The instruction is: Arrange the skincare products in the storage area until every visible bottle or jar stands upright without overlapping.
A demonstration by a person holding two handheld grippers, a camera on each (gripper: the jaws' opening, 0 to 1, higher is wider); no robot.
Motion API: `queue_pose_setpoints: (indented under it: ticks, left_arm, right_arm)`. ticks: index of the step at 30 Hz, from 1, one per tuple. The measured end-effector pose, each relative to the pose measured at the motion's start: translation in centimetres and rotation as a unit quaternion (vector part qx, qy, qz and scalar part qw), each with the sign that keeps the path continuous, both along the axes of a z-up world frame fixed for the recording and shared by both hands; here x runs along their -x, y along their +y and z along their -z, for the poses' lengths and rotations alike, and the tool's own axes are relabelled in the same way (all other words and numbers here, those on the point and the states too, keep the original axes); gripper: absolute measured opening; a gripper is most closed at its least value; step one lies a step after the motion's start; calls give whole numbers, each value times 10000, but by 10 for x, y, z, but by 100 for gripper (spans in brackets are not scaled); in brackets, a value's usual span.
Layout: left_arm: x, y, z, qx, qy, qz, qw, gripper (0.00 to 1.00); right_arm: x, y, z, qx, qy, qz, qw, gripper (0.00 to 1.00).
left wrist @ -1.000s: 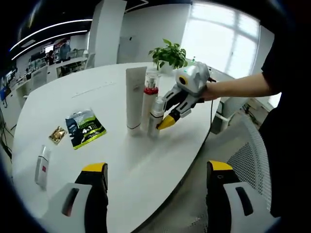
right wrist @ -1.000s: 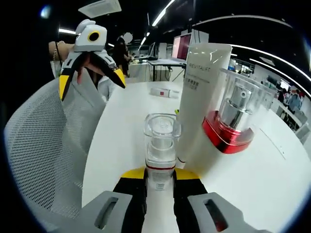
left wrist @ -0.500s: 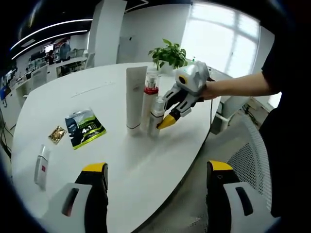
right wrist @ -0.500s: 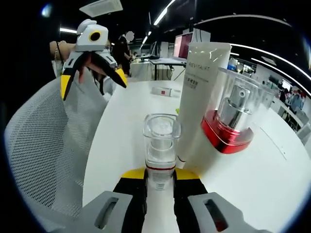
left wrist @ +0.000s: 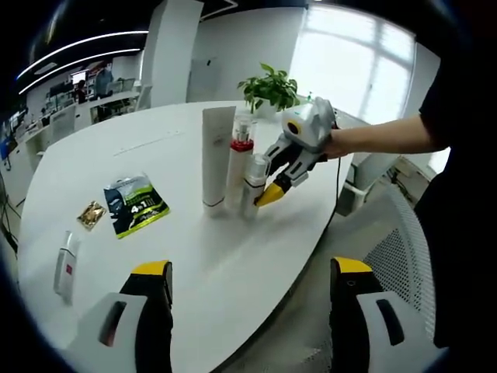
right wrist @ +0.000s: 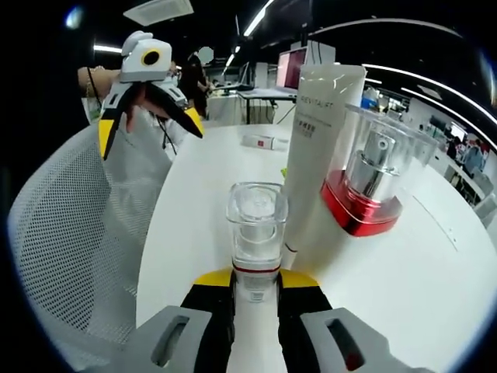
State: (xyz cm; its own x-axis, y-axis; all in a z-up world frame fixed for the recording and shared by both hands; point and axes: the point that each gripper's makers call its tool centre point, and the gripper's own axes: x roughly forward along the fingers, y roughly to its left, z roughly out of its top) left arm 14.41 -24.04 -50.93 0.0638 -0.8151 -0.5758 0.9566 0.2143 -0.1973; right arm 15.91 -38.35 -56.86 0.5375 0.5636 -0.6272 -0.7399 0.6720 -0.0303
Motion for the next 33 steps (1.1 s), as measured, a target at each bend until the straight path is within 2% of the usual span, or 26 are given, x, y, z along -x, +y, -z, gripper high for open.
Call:
queue_pose_setpoints:
  ticks: [7, 21, 26, 33]
  left_arm:
    - [-1, 3, -1, 18, -14, -1, 10000, 76]
    - [-12, 16, -3, 84, -72, -189, 9998, 77]
    - [-17, 25, -5, 116, -116, -337, 9993, 78]
    - [-24, 39, -2, -44, -210, -442, 9988, 81]
  right_arm:
    - [4, -6, 2, 61, 88, 123, 9999, 15]
    - [13, -23, 9, 99, 220, 595, 9979, 33]
    - [20, -21, 3, 78, 172, 801, 9966, 37]
    - [31, -18, -5, -50, 151, 1118, 9936, 48]
